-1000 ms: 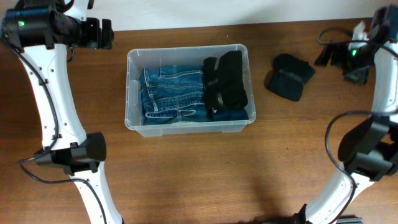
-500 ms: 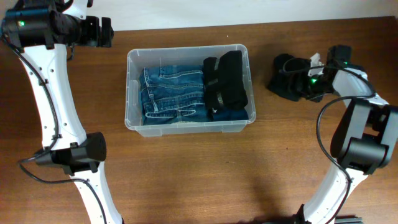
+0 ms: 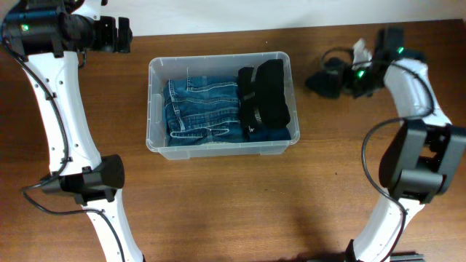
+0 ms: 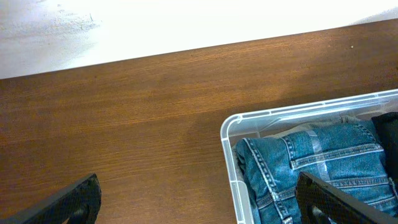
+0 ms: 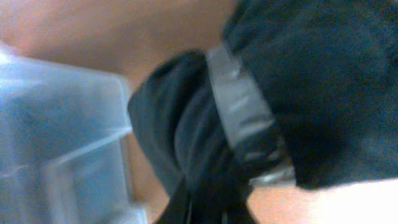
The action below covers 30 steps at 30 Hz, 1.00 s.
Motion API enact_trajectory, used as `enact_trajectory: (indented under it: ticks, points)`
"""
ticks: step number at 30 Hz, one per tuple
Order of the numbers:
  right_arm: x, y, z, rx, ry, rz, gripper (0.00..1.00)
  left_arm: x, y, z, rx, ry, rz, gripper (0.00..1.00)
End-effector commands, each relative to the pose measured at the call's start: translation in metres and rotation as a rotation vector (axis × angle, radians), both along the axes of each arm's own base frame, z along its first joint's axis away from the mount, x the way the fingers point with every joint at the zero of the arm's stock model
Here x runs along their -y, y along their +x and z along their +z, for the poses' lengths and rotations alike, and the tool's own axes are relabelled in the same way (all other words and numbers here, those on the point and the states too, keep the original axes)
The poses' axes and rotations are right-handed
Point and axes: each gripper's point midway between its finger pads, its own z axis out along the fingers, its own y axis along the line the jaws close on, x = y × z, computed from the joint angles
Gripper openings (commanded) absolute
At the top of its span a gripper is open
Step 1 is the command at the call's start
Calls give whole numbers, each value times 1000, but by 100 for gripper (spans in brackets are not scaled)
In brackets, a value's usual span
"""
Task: Pack container
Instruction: 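Grasp the black socks on the right with the right gripper, then place the black socks into the bin beside the black garment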
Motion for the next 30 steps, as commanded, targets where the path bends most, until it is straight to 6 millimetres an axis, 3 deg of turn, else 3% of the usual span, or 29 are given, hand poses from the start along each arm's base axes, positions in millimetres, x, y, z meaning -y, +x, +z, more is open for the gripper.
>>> enact_trajectory:
  ticks: [1, 2, 5, 15, 17, 21, 25, 28, 30]
  points:
    - [-19, 5, 140, 297, -65, 78, 4, -3, 0, 2, 6, -2, 13, 99]
    - [-28, 1, 160, 329, -70, 97, 4, -3, 0, 2, 8, -2, 13, 99]
    - [-63, -10, 190, 374, -72, 176, 4, -5, 0, 3, 9, -2, 17, 99]
    - [-228, -69, 166, 285, -73, 564, 4, -13, 0, 3, 8, -2, 33, 99]
    - [-257, -80, 149, 257, -126, 627, 4, -16, 0, 2, 8, -2, 39, 99]
    - [-294, -91, 101, 173, -147, 685, 4, -16, -2, 1, 0, -3, 40, 99]
    - [-310, -91, 50, 128, -130, 712, 4, -16, -2, 1, -3, -3, 40, 99]
    - [-308, -92, 3, 91, -125, 699, 6, -16, -2, 1, -3, -3, 40, 99]
    - [-306, -92, -11, 87, -130, 697, 42, -16, -2, 1, -3, -3, 40, 100]
